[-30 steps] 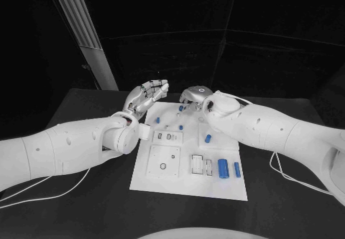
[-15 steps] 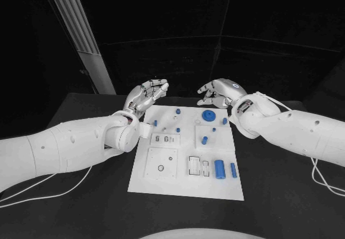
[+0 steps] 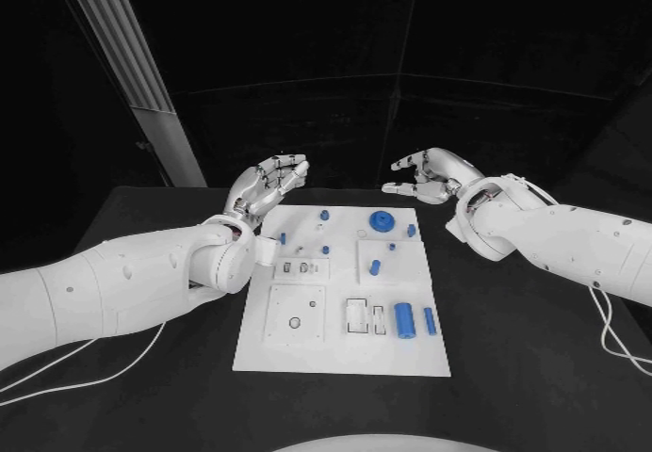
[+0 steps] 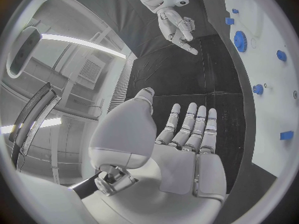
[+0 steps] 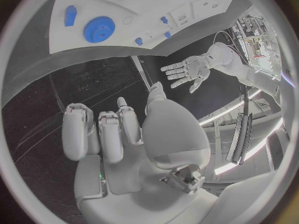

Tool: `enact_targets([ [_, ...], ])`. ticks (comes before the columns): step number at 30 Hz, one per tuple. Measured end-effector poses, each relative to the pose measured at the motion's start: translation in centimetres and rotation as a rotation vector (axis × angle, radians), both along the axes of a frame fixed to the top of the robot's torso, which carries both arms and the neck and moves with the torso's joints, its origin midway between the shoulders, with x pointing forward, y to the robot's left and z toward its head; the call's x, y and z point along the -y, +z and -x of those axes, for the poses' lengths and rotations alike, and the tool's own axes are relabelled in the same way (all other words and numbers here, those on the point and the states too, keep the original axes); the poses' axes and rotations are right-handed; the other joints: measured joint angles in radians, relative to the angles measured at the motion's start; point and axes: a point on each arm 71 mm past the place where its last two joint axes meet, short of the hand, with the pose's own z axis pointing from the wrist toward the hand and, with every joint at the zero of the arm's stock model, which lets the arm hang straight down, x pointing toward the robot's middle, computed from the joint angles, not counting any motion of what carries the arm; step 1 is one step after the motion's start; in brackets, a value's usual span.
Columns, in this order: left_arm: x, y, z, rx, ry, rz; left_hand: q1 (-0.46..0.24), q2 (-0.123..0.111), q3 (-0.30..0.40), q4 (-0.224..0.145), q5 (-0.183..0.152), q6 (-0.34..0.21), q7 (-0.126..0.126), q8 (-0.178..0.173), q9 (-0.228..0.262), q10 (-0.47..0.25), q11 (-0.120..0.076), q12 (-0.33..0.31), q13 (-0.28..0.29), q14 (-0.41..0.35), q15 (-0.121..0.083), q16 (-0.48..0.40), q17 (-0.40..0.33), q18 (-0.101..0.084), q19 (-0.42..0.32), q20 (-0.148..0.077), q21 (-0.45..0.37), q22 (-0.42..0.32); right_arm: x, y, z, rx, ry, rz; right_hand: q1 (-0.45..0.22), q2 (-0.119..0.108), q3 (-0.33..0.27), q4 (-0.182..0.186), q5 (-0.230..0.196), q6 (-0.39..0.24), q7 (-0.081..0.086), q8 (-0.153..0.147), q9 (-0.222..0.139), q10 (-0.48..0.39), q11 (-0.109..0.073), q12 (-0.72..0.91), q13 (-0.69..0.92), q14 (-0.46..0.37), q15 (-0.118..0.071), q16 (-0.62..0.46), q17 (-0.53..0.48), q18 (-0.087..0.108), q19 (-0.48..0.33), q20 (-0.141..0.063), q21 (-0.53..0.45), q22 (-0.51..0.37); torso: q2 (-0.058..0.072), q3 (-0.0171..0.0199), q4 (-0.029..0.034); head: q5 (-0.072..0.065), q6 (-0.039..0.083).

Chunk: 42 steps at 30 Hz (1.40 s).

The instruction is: Assemble the parts on the task board

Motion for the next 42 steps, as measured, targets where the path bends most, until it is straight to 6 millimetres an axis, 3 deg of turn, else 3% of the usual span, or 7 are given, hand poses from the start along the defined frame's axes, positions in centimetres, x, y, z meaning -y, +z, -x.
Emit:
enact_targets([
  [2,0.0,0.0,0.0,-0.001,-0.001,0.000,0.000,0.000,0.000,0.000,0.000,0.000,0.000,0.000,0.000,0.000,0.000,0.000,0.000,0.000,0.000,0.000,0.000,0.000,0.000,0.000,0.000,-0.001,0.3,-0.2,-0.3,-0.009,-0.008,0.009,-0.013,-0.013,0.018,0.002,-0.004,0.032,0.001,0.007,0.005,0.091,0.001,0.090,0.025,0.000,0.000,0.009,0.001,0.000,0.007,0.007,0.000,0.000,0.001,0.0000,0.0003,-0.002,0.001],
  [10,-0.1,-0.1,0.1,-0.002,-0.002,0.001,0.000,0.000,0.000,0.000,0.000,0.000,0.000,0.000,0.000,0.000,0.000,0.000,0.000,0.000,0.000,0.000,0.000,0.000,0.000,0.000,0.000,-0.001,0.3,-1.0,-1.4,-0.033,-0.026,0.063,-0.076,-0.081,0.104,0.005,0.005,0.124,0.019,0.049,0.019,0.109,0.020,0.107,0.030,0.000,0.021,0.010,0.001,0.000,-0.016,0.030,-0.014,0.000,0.003,-0.0002,0.0016,-0.005,-0.002],
  [14,-0.2,-0.1,0.1,-0.003,-0.001,0.002,0.000,0.000,0.000,0.000,0.000,0.000,0.000,0.000,0.000,0.000,0.000,0.000,0.000,0.000,0.000,0.000,0.000,0.000,0.000,0.000,0.000,-0.001,0.2,-1.7,-1.8,-0.043,-0.037,0.099,-0.043,-0.118,0.160,0.002,0.059,0.165,0.020,0.059,0.024,0.109,0.021,0.107,0.030,0.000,0.021,0.010,0.001,-0.003,0.053,0.038,0.038,0.000,0.003,-0.0005,0.0019,-0.006,-0.005],
  [17,-0.2,-0.1,0.1,-0.003,-0.002,0.002,0.000,0.000,0.000,0.000,0.000,0.000,0.000,0.000,0.000,0.000,0.000,0.000,0.000,0.000,0.000,0.000,0.000,0.000,0.000,0.000,0.000,-0.002,0.0,-2.4,-2.0,-0.051,-0.044,0.125,0.003,-0.143,0.210,-0.005,0.087,0.192,0.025,0.069,0.026,0.109,0.031,0.107,0.030,0.000,0.028,0.010,0.001,-0.040,0.061,0.039,0.091,0.000,0.003,-0.0006,0.0023,-0.007,-0.006],
  [26,-0.3,-0.1,0.1,-0.004,-0.001,0.002,0.000,0.000,0.000,0.000,0.000,0.000,0.000,0.000,-0.001,0.000,0.000,0.000,0.000,0.000,0.000,0.000,0.000,0.000,-0.003,0.003,0.000,-0.002,-1.1,-3.5,-2.4,-0.067,-0.043,0.211,0.083,-0.208,0.273,-0.005,0.196,0.197,0.042,0.069,0.026,0.107,0.054,0.107,0.030,0.004,0.032,0.010,0.001,-0.040,0.065,0.043,0.094,0.000,0.003,0.0003,0.0023,-0.007,-0.012],
  [37,-0.4,-0.1,0.1,-0.004,-0.002,0.003,0.000,0.000,0.000,0.000,0.000,0.000,0.000,0.000,-0.001,0.000,0.000,0.000,0.000,0.000,0.000,0.000,0.000,0.000,-0.003,0.003,0.000,-0.001,-1.9,-4.5,-2.5,-0.115,-0.042,0.296,0.117,-0.215,0.284,-0.006,0.218,0.179,0.038,0.066,0.026,0.107,0.054,0.107,0.030,0.004,0.032,0.010,0.001,-0.040,0.065,0.043,0.094,0.000,0.002,0.0006,0.0023,-0.008,-0.017],
  [42,-0.4,-0.1,0.1,-0.004,-0.001,0.003,0.000,0.000,0.000,0.000,0.000,0.000,0.000,0.000,-0.001,0.000,0.000,0.000,0.000,0.000,0.000,0.000,0.000,0.000,-0.003,0.003,0.000,-0.002,-2.1,-4.8,-2.7,-0.132,-0.050,0.323,0.137,-0.195,0.295,-0.013,0.218,0.186,0.044,0.074,0.032,0.108,0.055,0.107,0.030,0.004,0.032,0.010,0.001,-0.040,0.065,0.043,0.094,0.000,0.002,0.0009,0.0023,-0.009,-0.019],
])
